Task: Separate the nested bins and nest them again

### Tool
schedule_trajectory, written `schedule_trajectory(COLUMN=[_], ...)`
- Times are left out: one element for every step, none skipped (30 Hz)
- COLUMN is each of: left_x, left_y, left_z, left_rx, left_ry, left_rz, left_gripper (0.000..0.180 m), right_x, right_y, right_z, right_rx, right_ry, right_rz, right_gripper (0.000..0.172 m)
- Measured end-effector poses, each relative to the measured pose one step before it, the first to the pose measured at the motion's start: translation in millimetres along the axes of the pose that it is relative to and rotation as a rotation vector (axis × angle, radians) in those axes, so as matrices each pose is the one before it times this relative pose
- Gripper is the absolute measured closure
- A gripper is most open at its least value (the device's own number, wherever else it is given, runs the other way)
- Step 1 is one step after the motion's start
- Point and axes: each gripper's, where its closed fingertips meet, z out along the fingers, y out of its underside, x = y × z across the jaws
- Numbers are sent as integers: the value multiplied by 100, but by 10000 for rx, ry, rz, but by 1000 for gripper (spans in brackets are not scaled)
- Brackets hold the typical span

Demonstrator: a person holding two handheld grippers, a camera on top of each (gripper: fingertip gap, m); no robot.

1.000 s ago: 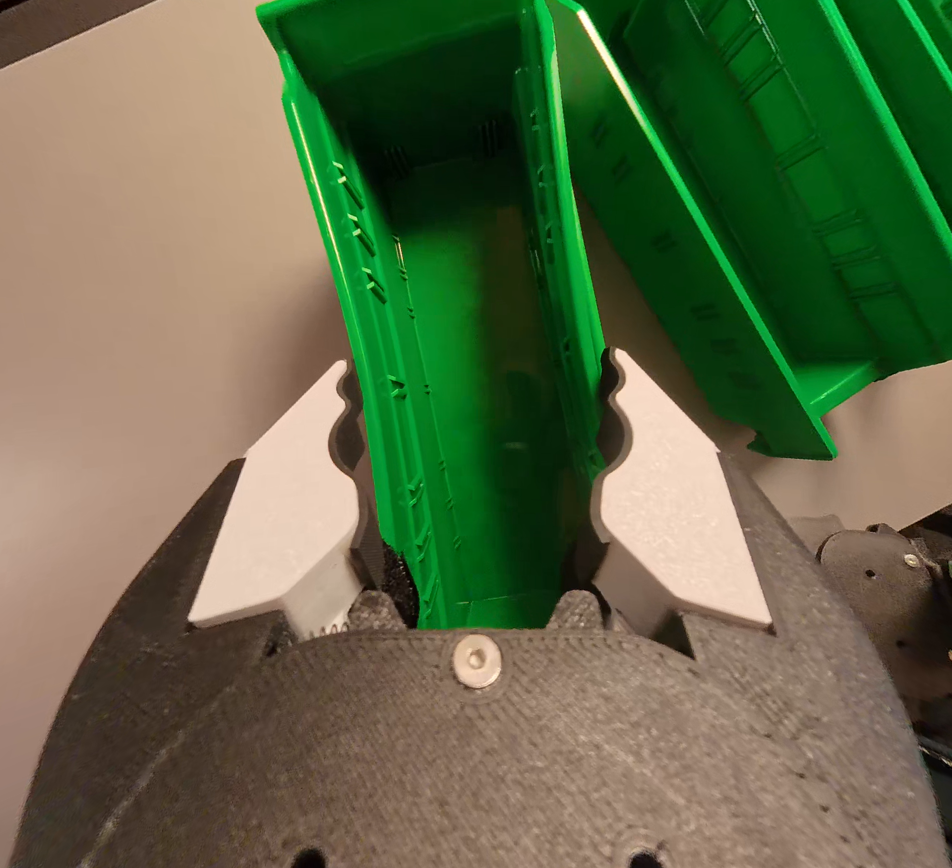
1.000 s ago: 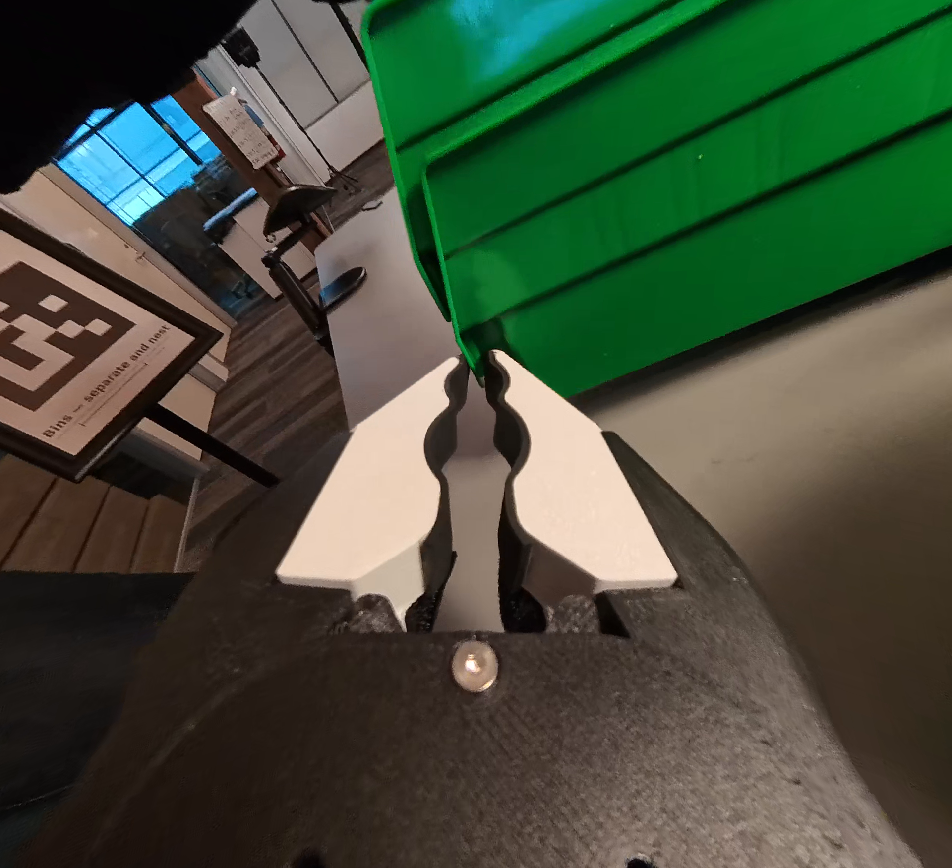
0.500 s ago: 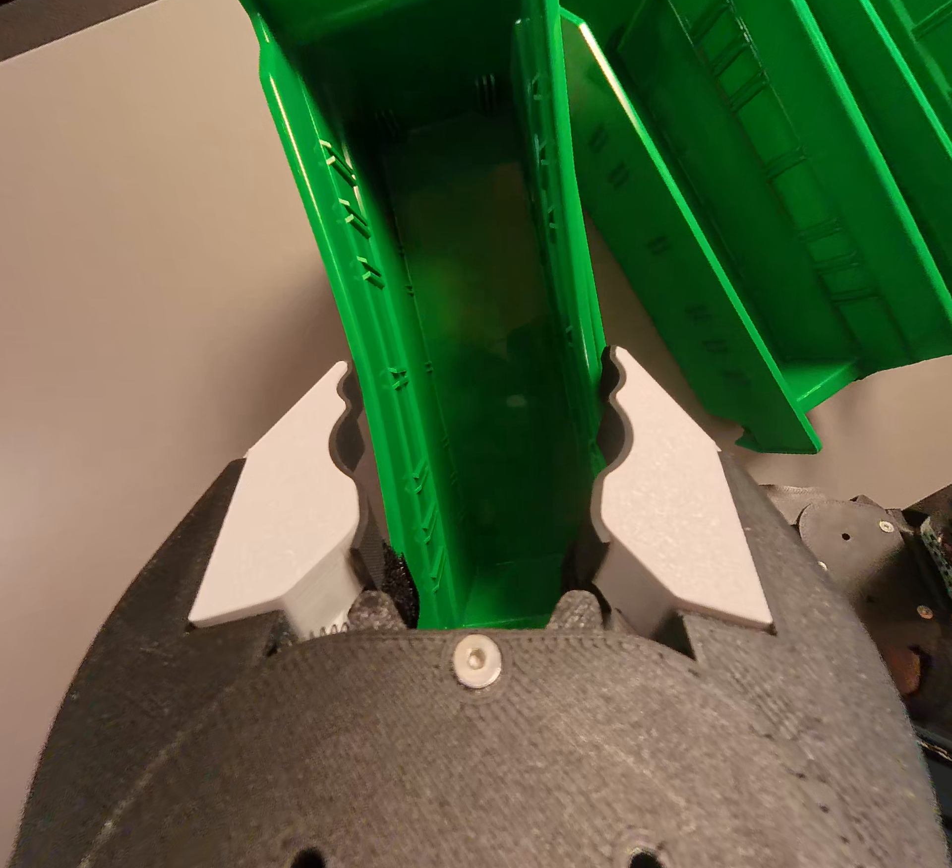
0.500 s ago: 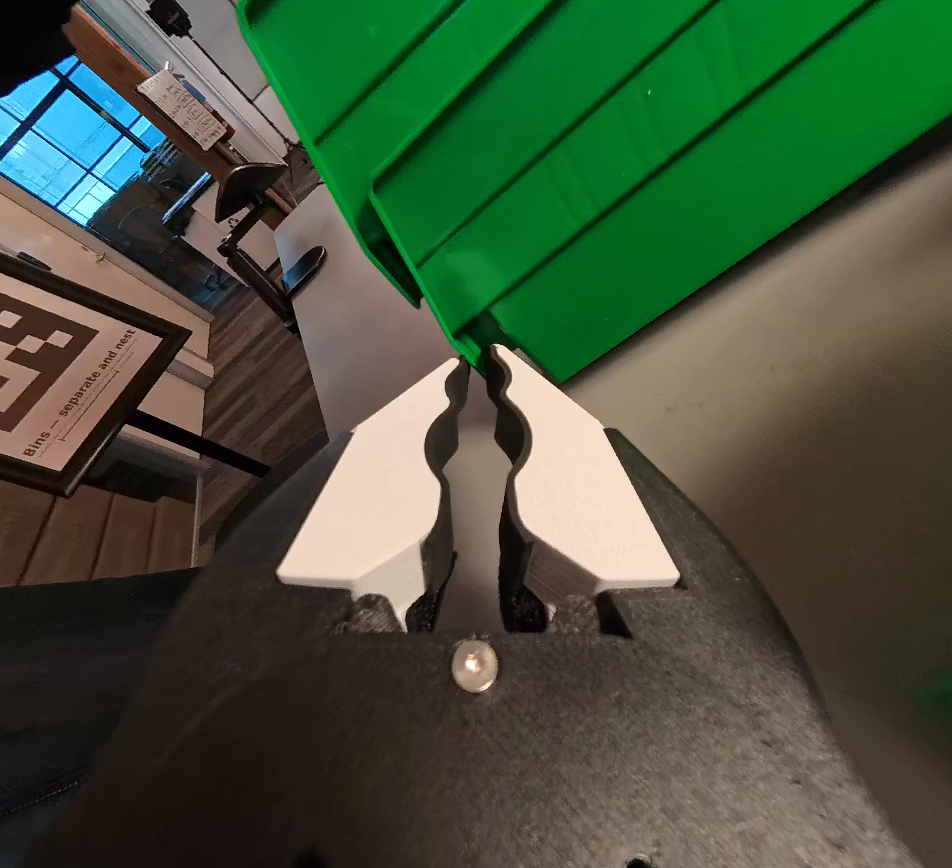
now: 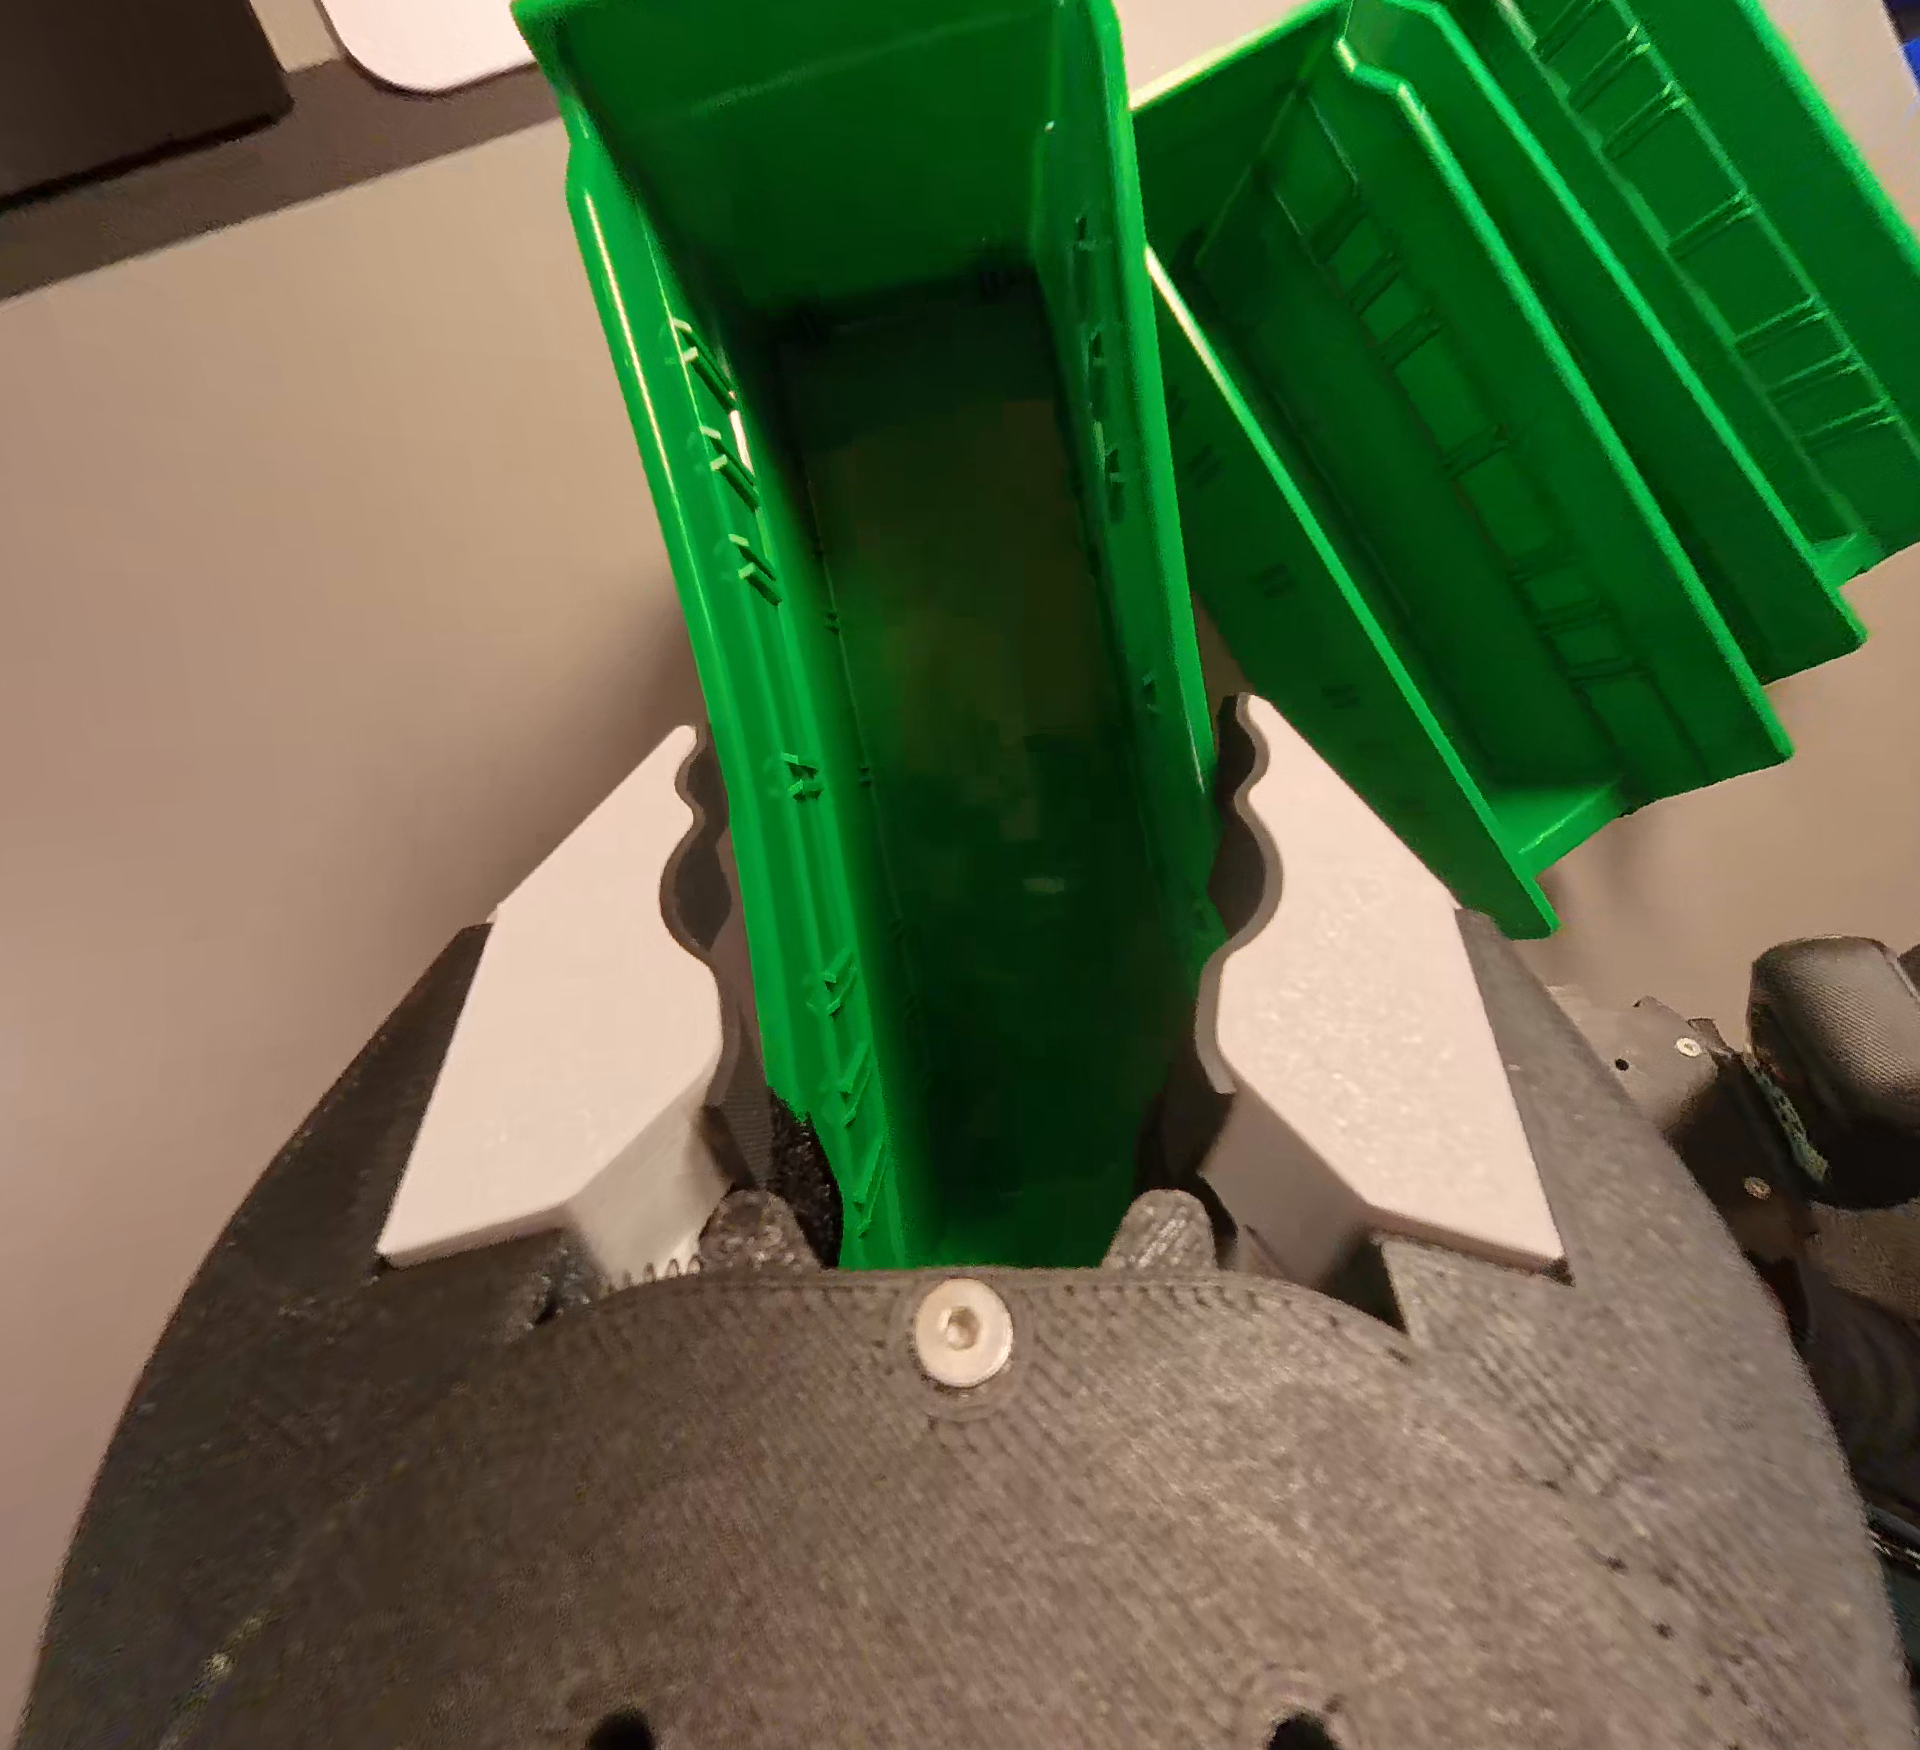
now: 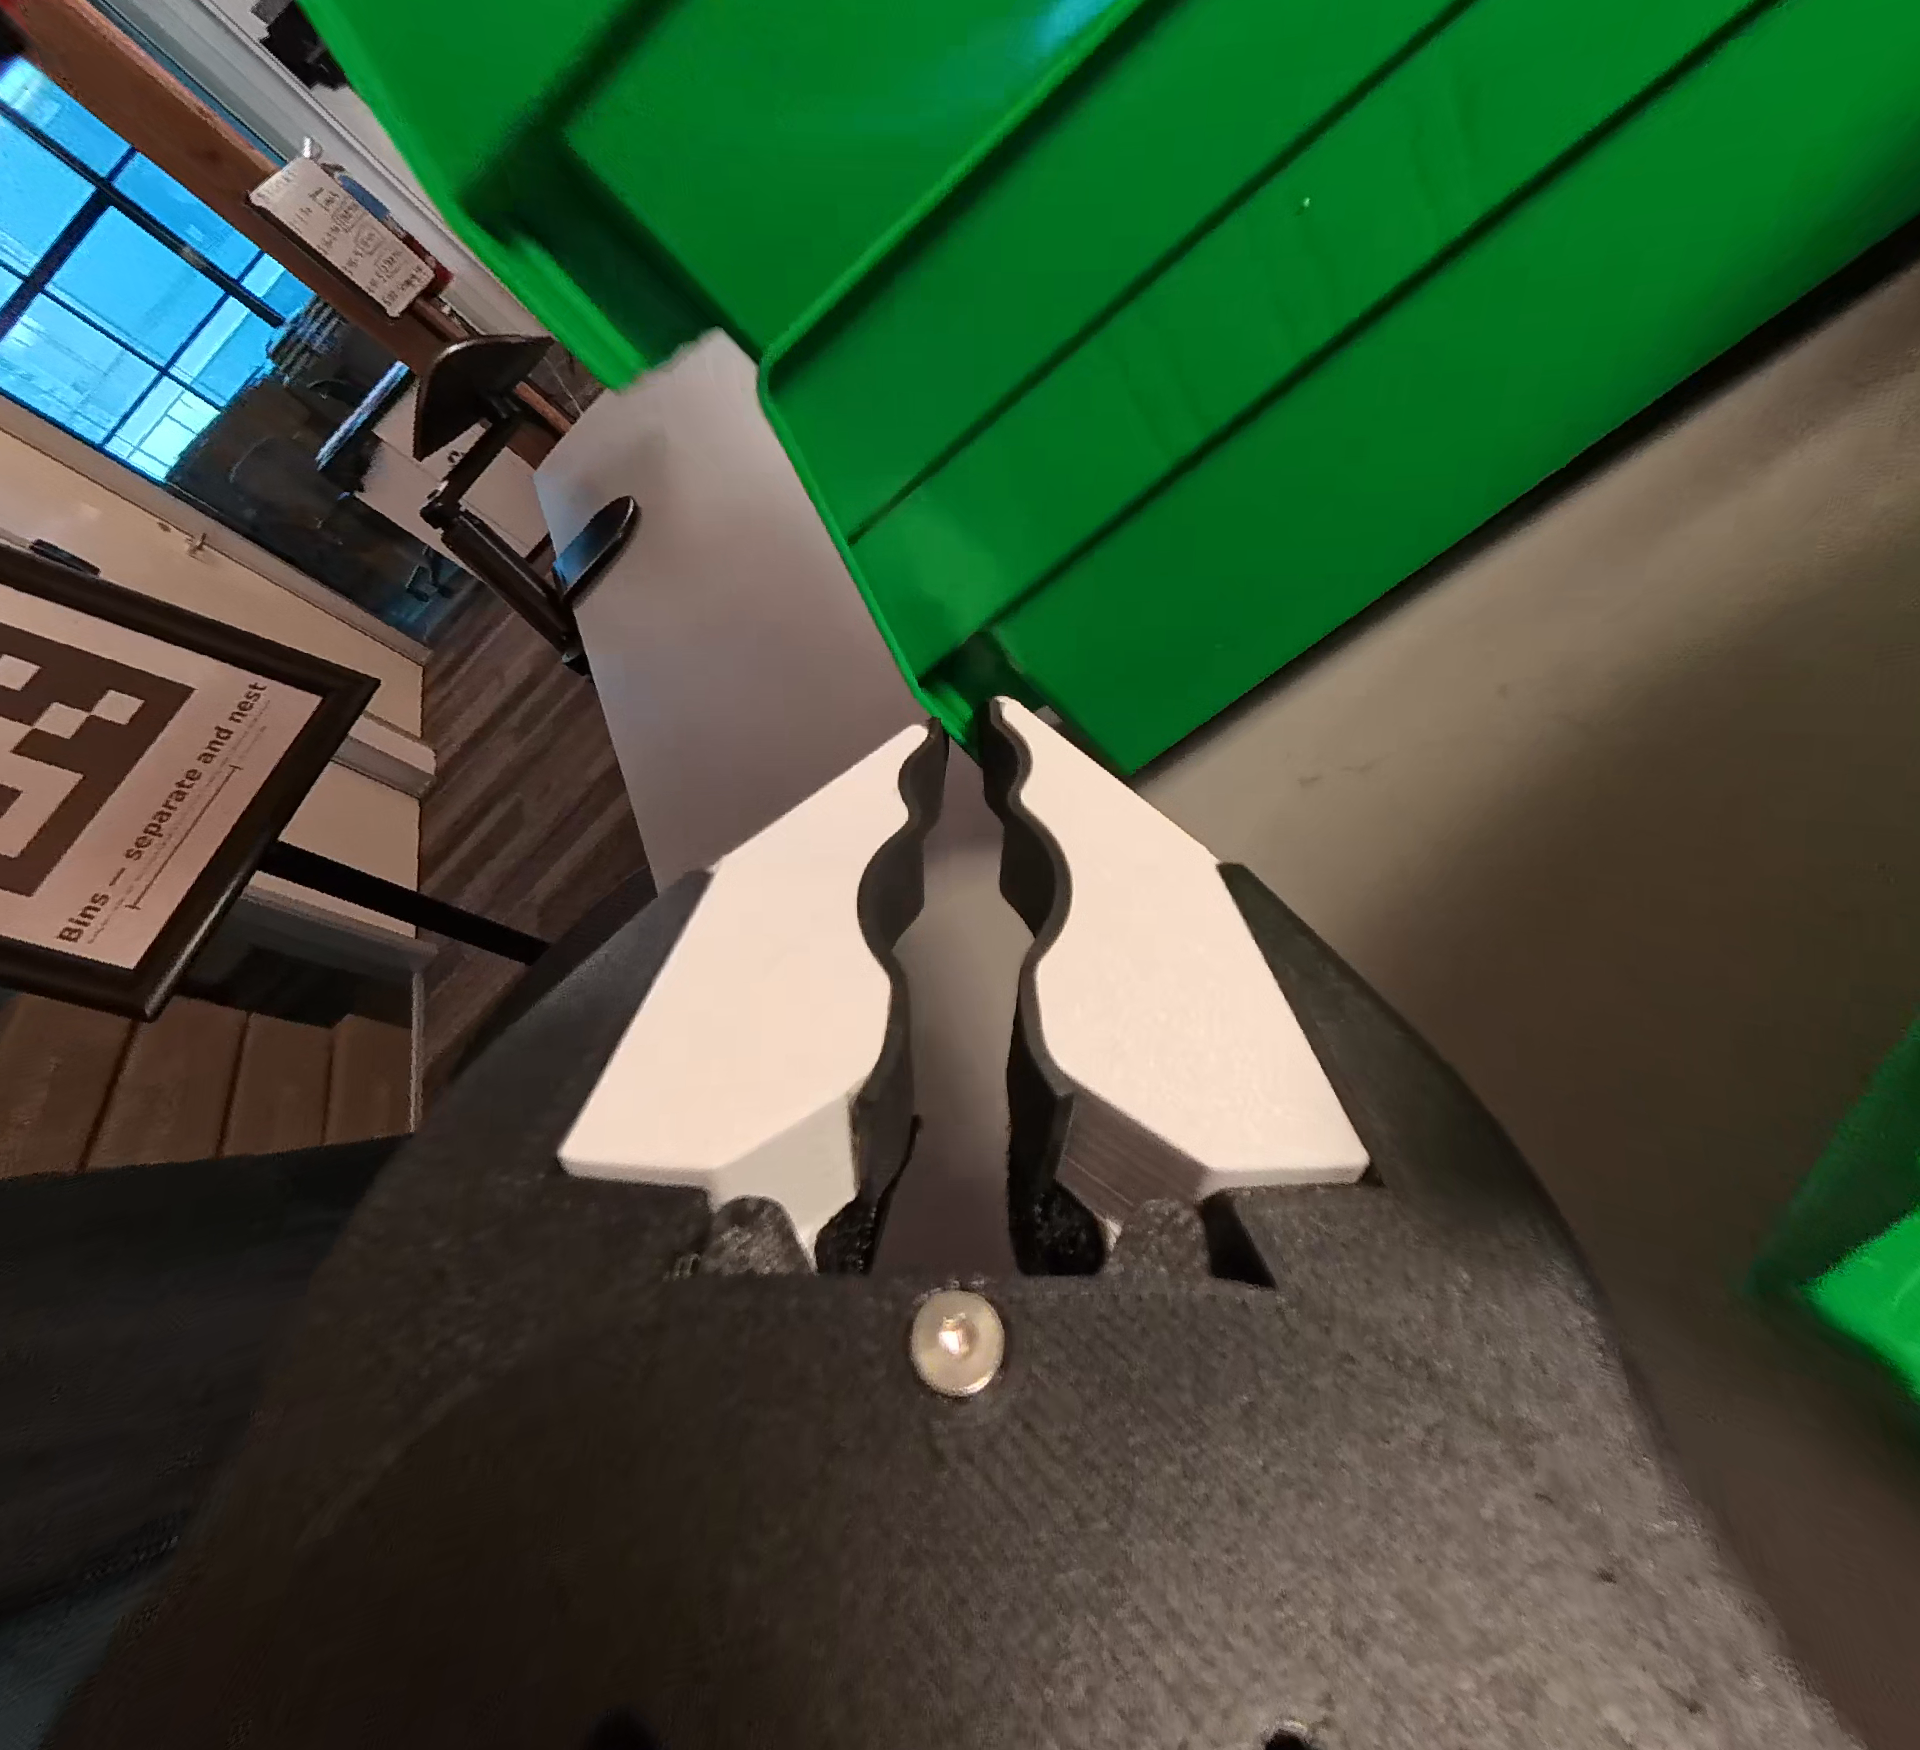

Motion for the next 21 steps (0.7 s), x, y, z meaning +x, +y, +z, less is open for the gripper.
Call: schedule_trajectory(left_x=[-100, -79, -121, -233, -351, -469, -568, -704, -824, -963, -1064, -1132, -1171, -1218, -1235, -1193, -1133, -1052, -968, -866, -750], left_y=[-351, -330, -317, -276, -244, -208, -142, -62, 55, 167, 290, 428, 529, 636, 700, 775, 820, 846, 819, 777, 711], left_z=[-628, -669, -690, -692, -680, -623, -551, -458, -340, -225, -75, 65, 199, 339, 477, 597, 710, 770, 806, 824, 795], left_rx=[130, 115, 108, 94, 94, 87, 85, 65, 32, 16, 3, -12, -23, -33, -42, -52, -73, -81, -81, -77, -70], left_ry=[47, 58, 22, -45, -90, -105, -108, -125, -155, -185, -196, -193, -188, -188, -189, -179, -173, -176, -171, -153, -124], left_rz=[-49, -46, -18, 38, 34, 7, -38, -58, -63, -75, -98, -125, -142, -147, -165, -168, -128, -93, -75, -50, -45], left_gripper=[86, 85, 85, 85, 85, 85, 85, 85, 84, 84, 84, 84, 84, 84, 84, 84, 84, 84, 84, 84, 84], right_x=[-53, 52, 136, 127, 103, 81, 30, -31, -74, -94, -70, 0, -8, -7, -35, -95, -93, -96, -104, -104, -95], right_y=[-32, 68, 126, 144, 99, 33, 31, 16, -3, -12, 21, 114, 64, 14, -38, -65, -14, -15, 12, 25, 8], right_z=[-91, -93, -105, -102, -112, -104, -68, -48, -24, -36, -65, -131, -159, -181, -165, -118, -69, -47, -35, -31, -32], right_rx=[41, -31, -74, -94, -48, -8, -2, 5, 7, 21, 5, -60, -19, 23, 54, 72, 29, 21, 7, -2, 8], right_ry=[-38, -2, 62, 64, 43, 28, 2, -44, -73, -78, -74, -30, -62, -87, -98, -129, -98, -77, -65, -82, -83], right_rz=[-1, 36, 8, 3, 23, 11, 20, 35, 26, 16, 9, 8, 40, 63, 72, 62, 26, -1, -17, -11, 8], right_gripper=[165, 164, 164, 164, 164, 164, 164, 164, 164, 164, 165, 165, 165, 164, 164, 164, 163, 161, 160, 160, 160])
